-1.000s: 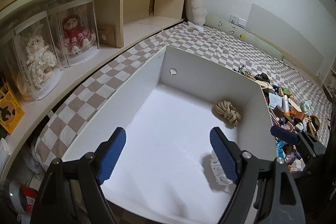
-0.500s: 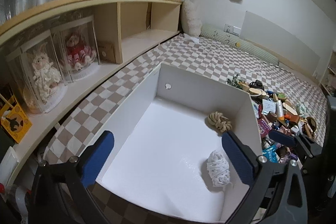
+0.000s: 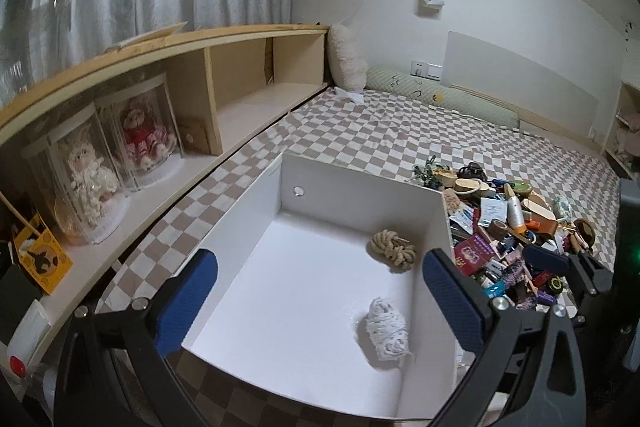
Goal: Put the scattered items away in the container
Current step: 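Withdraw both tools from the box back over the pile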
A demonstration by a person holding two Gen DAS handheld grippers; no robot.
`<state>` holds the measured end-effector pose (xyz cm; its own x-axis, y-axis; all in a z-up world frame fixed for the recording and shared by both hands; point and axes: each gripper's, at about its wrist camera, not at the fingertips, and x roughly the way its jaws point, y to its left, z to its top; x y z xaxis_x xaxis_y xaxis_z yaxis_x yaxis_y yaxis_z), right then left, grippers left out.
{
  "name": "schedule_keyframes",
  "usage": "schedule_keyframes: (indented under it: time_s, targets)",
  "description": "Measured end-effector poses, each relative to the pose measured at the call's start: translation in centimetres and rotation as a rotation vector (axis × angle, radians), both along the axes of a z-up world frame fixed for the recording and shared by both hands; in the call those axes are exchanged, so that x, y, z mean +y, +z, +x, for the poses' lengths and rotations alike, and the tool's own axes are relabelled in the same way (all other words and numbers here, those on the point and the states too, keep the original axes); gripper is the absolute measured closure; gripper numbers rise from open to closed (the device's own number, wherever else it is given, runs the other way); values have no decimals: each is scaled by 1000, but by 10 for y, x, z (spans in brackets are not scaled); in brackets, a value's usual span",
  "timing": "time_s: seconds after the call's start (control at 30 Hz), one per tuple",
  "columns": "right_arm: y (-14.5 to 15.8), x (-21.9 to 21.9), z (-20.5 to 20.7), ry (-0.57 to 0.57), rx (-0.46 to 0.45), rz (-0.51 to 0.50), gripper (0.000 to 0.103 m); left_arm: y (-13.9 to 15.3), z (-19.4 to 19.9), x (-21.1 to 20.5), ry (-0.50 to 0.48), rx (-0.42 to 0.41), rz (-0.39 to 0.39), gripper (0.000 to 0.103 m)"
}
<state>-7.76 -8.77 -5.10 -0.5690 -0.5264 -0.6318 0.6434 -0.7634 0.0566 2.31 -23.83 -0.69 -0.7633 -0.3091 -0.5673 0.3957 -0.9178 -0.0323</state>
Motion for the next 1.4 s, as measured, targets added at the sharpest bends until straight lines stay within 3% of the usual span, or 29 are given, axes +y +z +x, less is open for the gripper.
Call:
schedule_keyframes:
  time_s: [0.57, 1.0, 1.4]
  targets:
    - [30, 129, -16, -188, 55, -67, 0, 18, -36, 98, -132, 59, -6, 0]
    - [21, 237, -38, -370, 49, -90, 0, 3, -80, 175, -270, 70, 14, 0]
    - [6, 318, -55, -516, 18, -98, 0, -11, -110, 222, -331, 61, 46, 0]
